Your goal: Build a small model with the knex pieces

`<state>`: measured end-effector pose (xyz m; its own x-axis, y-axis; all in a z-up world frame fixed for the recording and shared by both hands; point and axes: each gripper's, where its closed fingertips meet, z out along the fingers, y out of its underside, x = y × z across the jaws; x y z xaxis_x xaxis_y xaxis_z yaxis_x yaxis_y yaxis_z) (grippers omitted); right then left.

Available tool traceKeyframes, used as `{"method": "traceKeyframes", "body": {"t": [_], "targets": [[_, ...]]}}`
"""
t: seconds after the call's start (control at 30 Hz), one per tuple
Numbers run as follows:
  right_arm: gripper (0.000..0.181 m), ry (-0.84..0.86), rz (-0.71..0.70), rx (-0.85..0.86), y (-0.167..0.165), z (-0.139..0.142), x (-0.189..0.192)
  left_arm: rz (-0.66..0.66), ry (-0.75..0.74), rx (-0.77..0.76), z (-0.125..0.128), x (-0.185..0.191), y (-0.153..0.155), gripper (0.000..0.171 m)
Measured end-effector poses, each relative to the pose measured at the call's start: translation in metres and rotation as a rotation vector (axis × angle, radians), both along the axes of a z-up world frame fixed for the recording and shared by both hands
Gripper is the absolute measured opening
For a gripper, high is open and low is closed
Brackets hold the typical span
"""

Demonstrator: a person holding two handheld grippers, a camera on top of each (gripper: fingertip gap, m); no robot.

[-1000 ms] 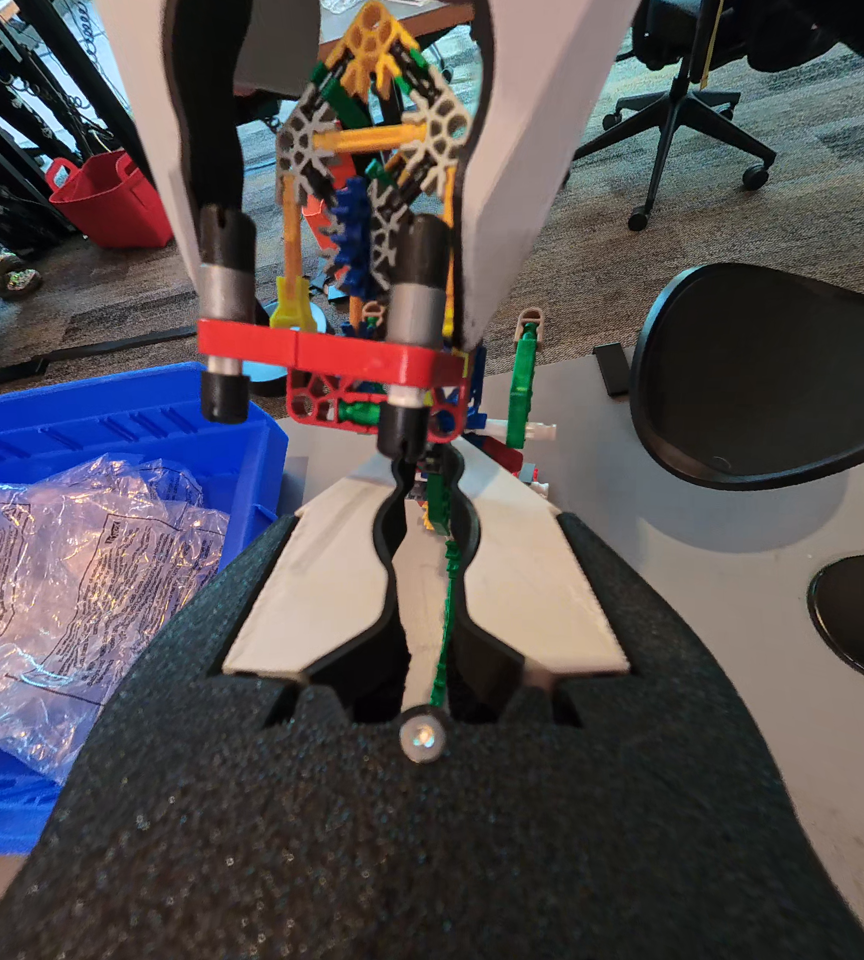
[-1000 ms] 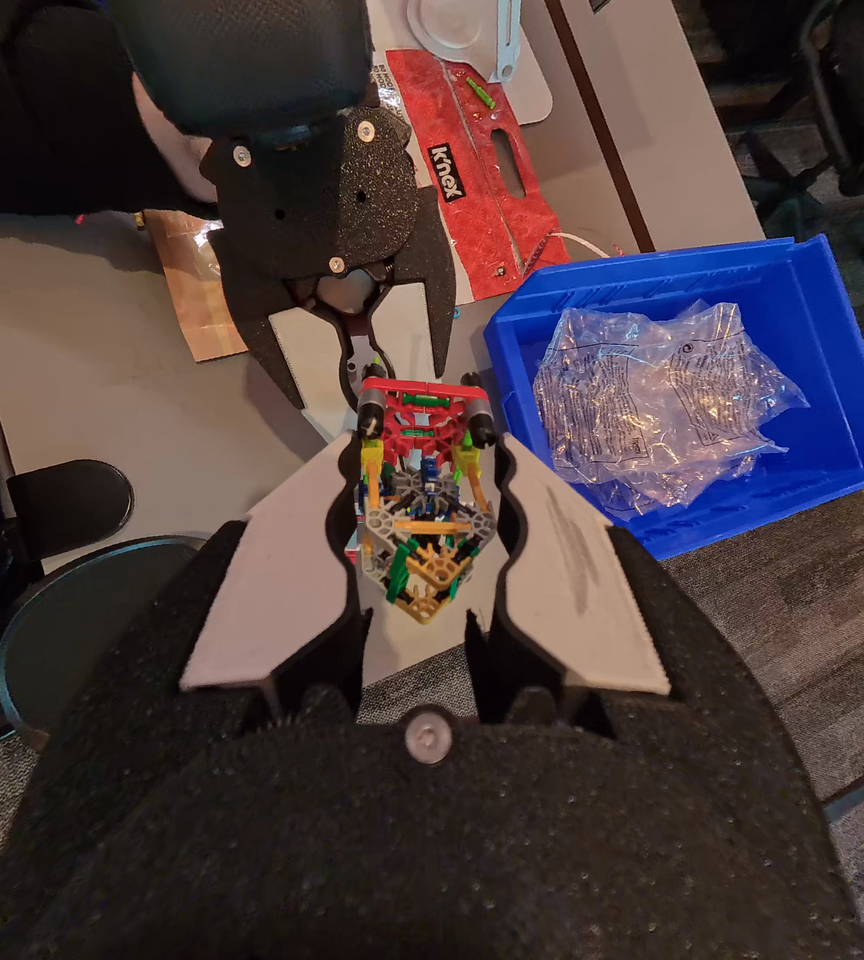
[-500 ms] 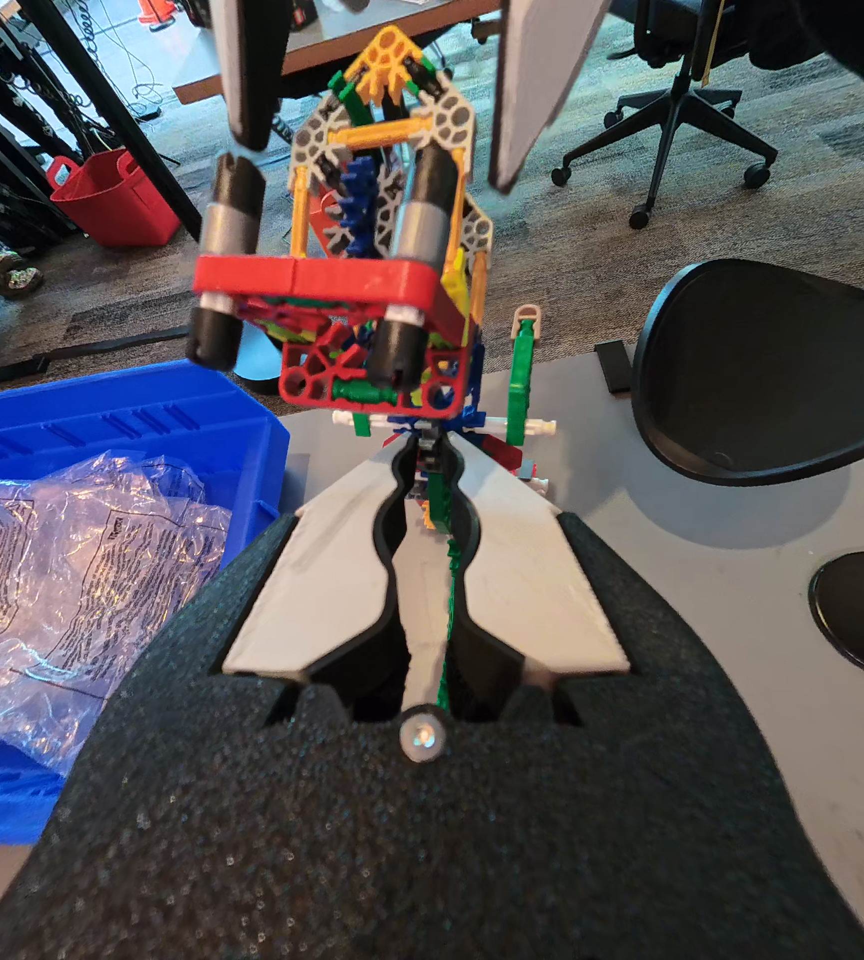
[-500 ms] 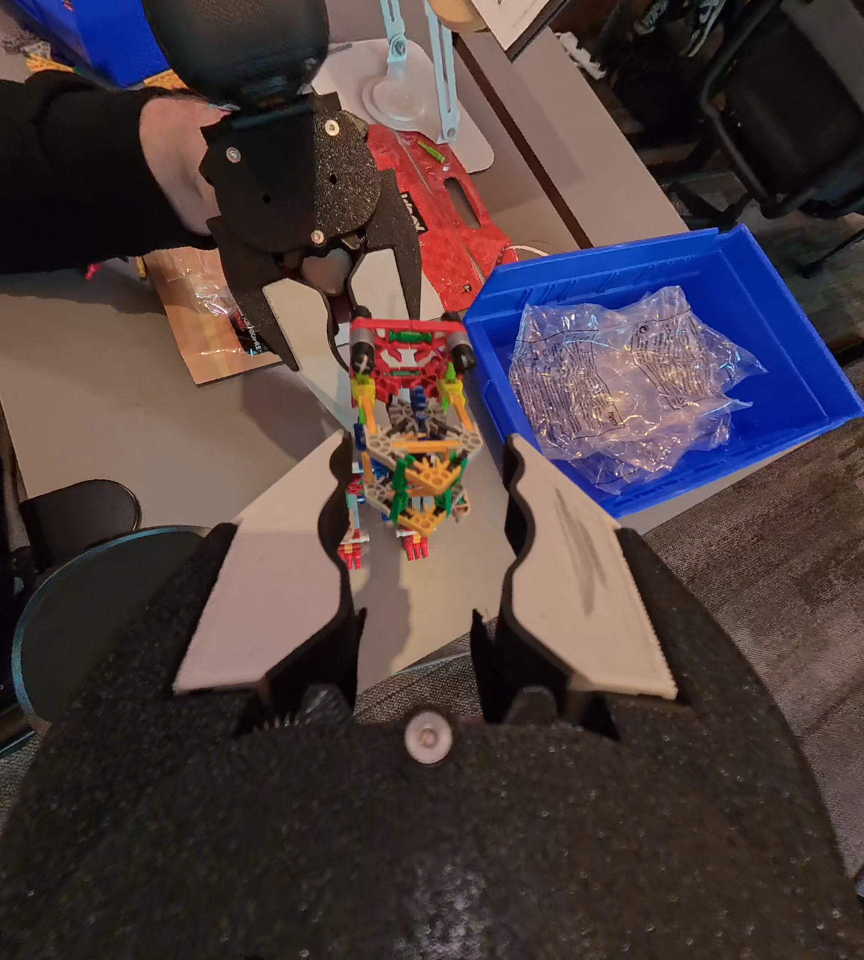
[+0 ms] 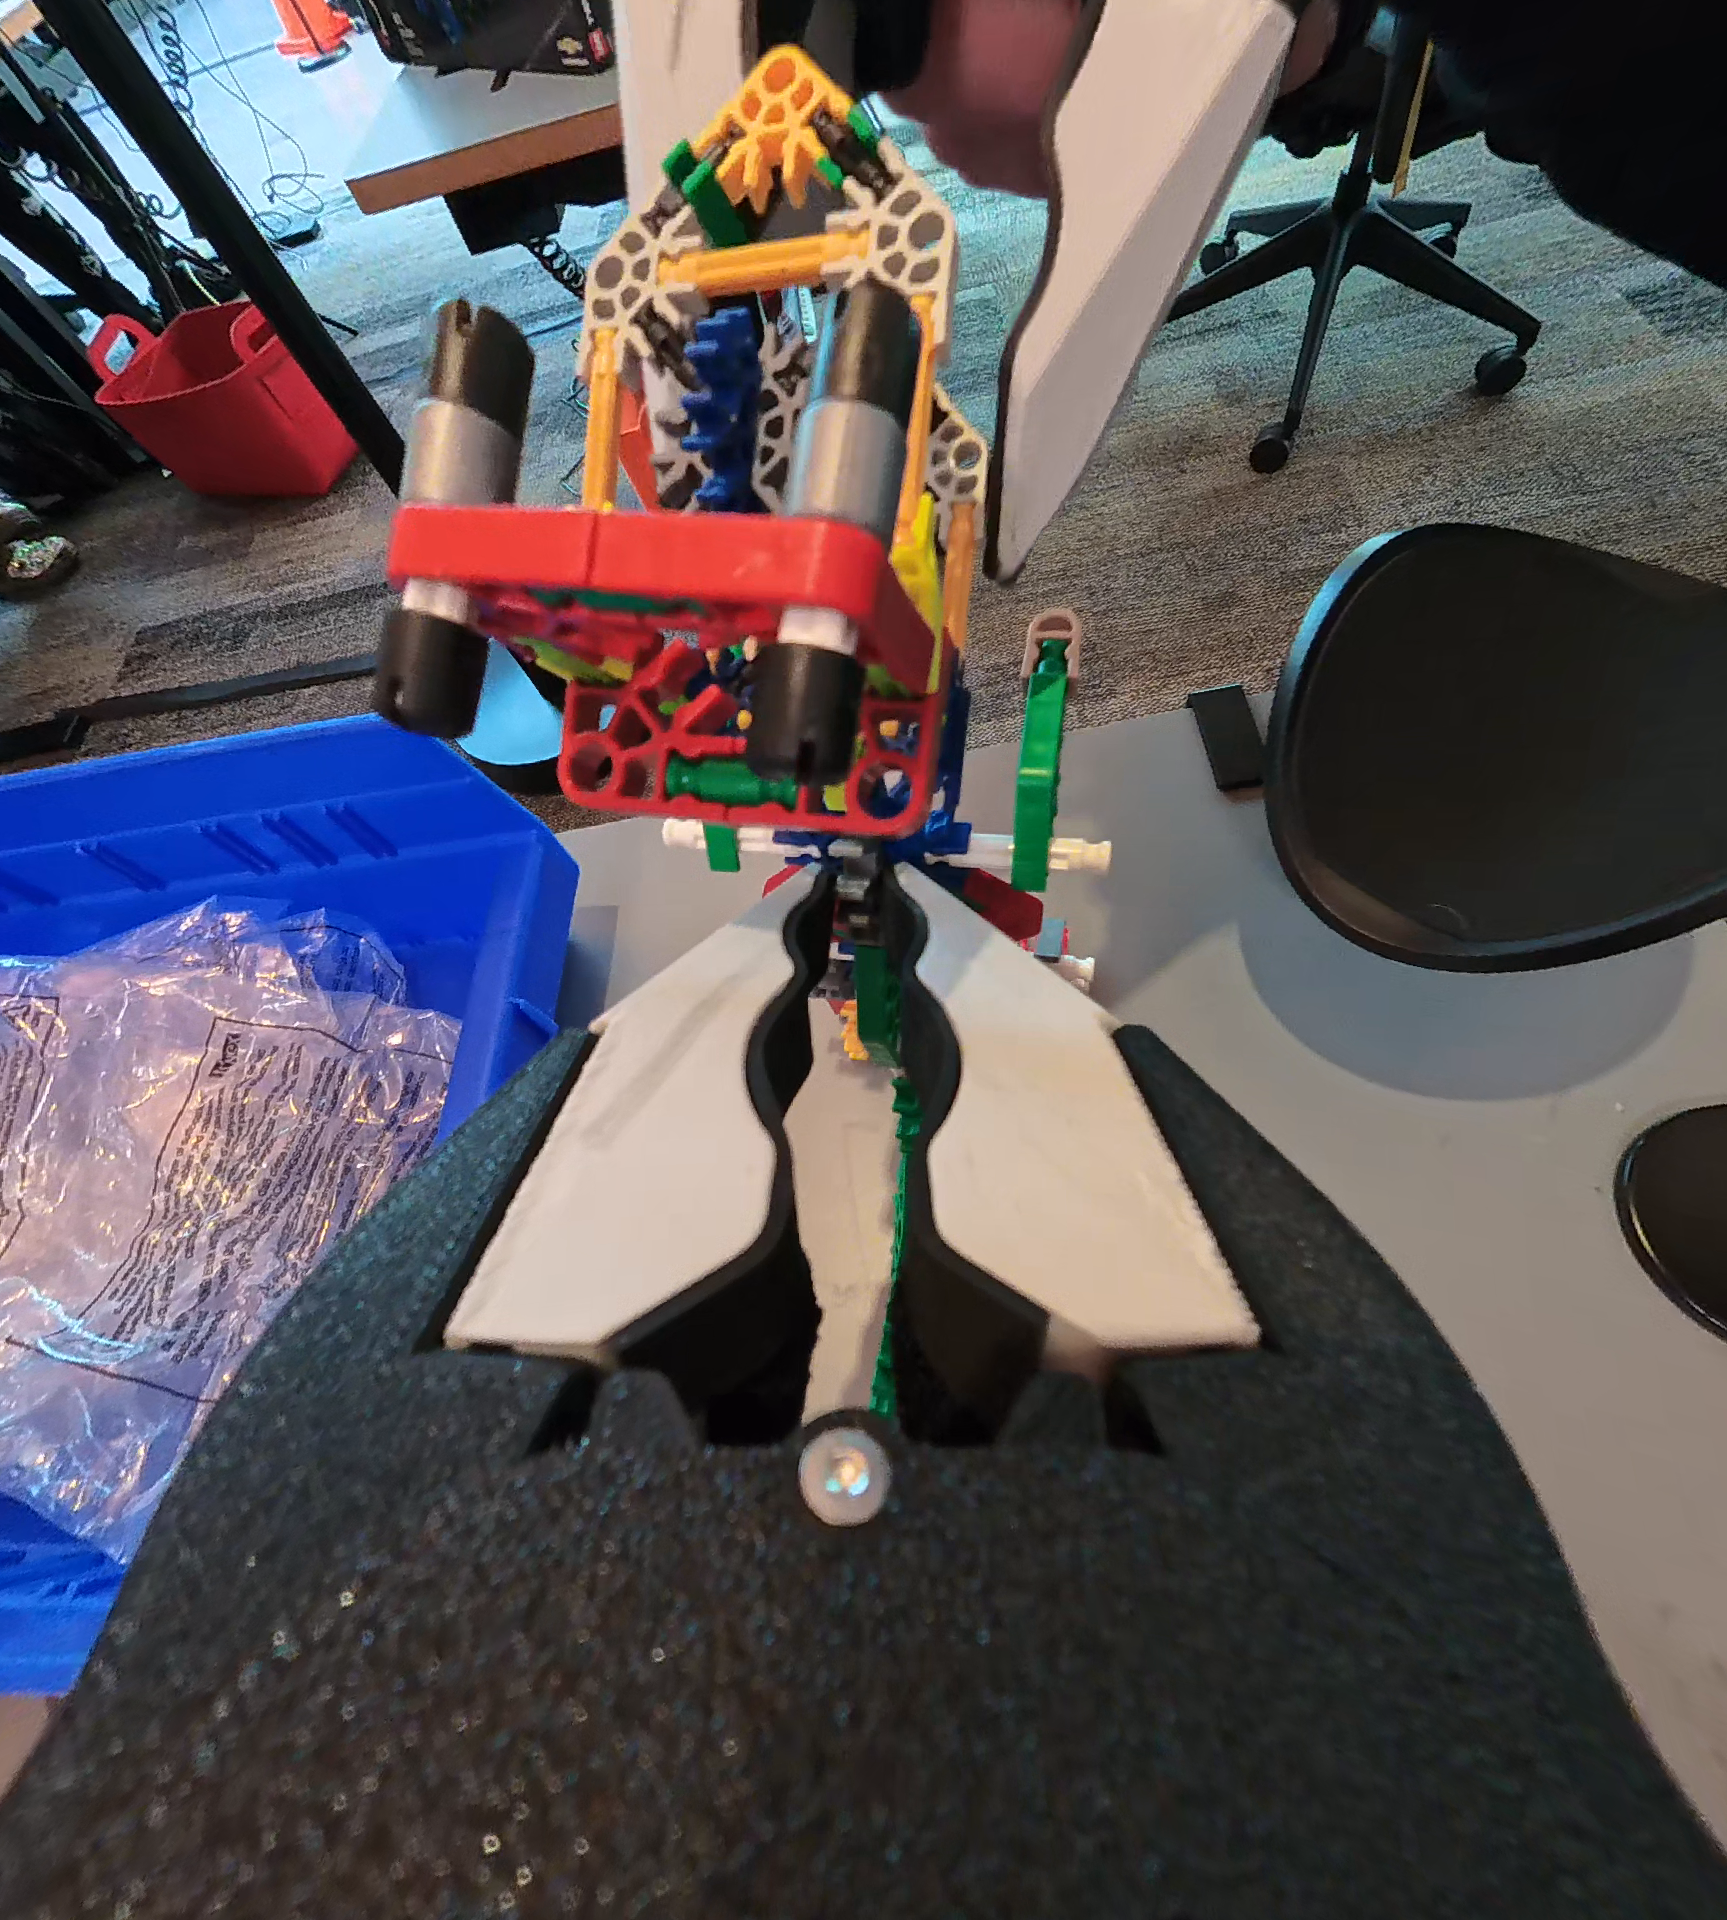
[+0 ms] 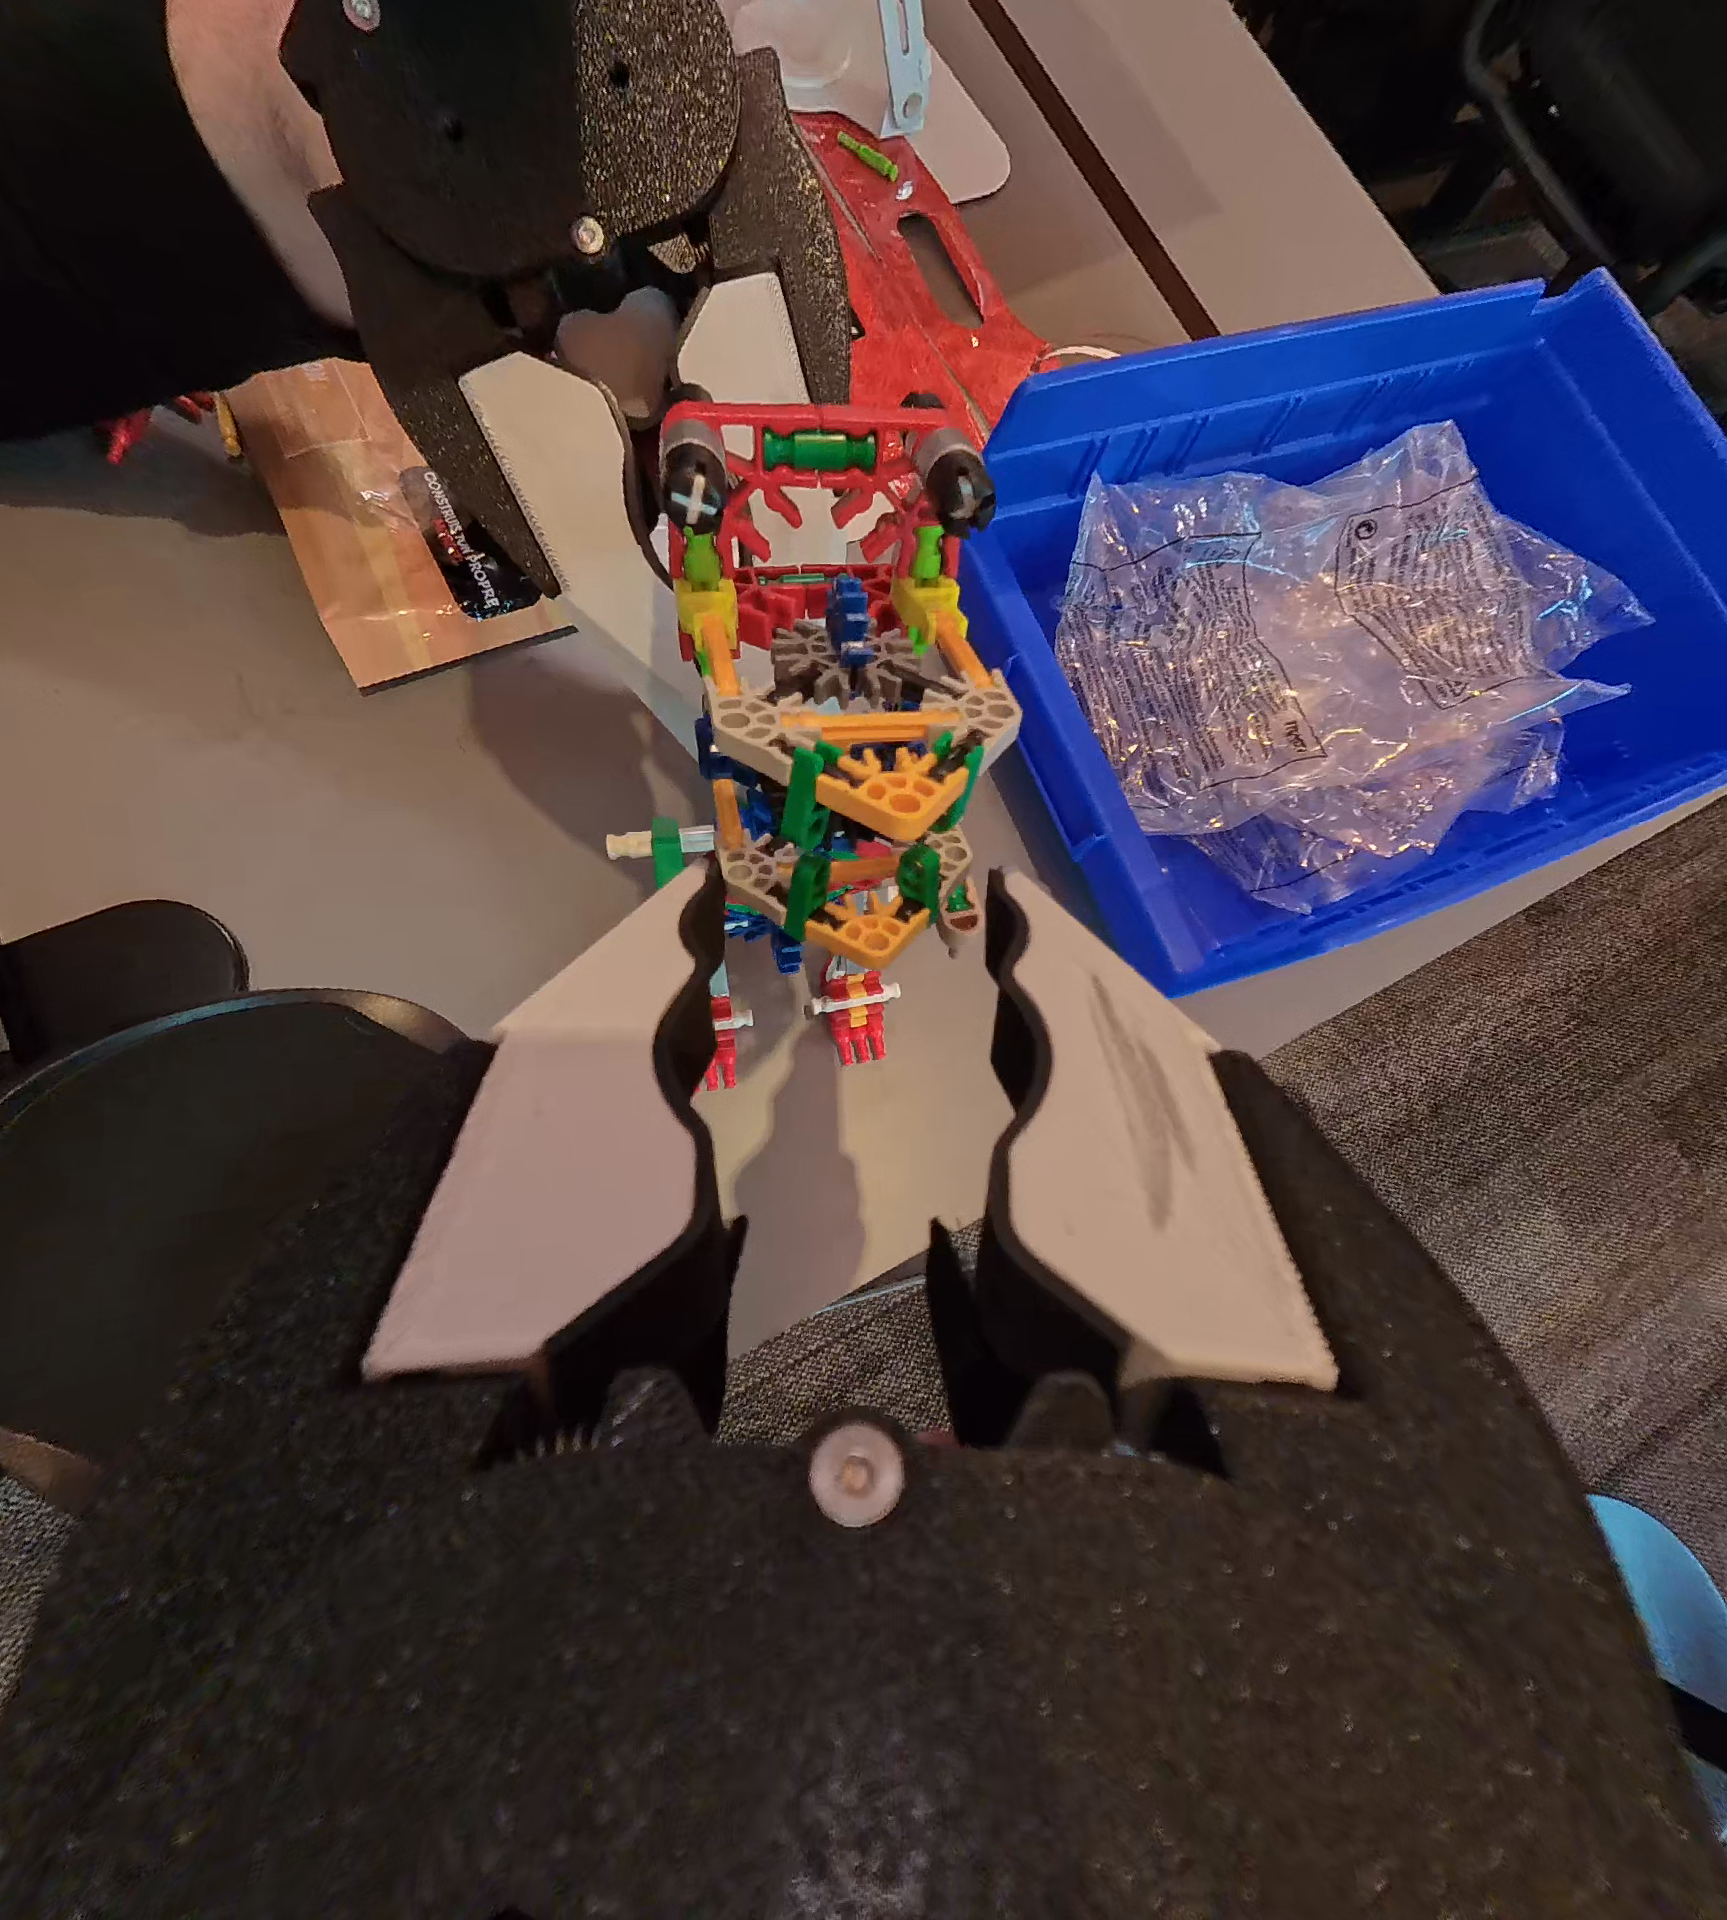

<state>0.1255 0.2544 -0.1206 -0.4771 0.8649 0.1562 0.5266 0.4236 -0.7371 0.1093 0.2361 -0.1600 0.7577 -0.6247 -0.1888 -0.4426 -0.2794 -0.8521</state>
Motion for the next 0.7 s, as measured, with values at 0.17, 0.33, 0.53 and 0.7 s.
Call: {"method": "traceKeyframes", "body": {"t": [0.17, 0.33, 0.53, 0.7], "targets": [[0.052, 0.036, -0.004, -0.016, -0.001, 0.008, 0.0, 0.001, 0.001, -0.002, 0.0, -0.001, 0.0, 0.007], [0.048, 0.065, 0.001, -0.007, -0.004, 0.013, -0.004, -0.001, -0.001, -0.002, 0.0, -0.001, 0.0, 0.006], [0.044, 0.055, 0.002, -0.014, -0.006, 0.003, -0.005, -0.002, -0.004, -0.003, 0.0, -0.002, -0.001, 0.006], [0.044, 0.062, -0.006, -0.028, -0.005, 0.002, -0.004, -0.005, -0.005, -0.004, -0.001, -0.001, 0.0, 0.006]]}}
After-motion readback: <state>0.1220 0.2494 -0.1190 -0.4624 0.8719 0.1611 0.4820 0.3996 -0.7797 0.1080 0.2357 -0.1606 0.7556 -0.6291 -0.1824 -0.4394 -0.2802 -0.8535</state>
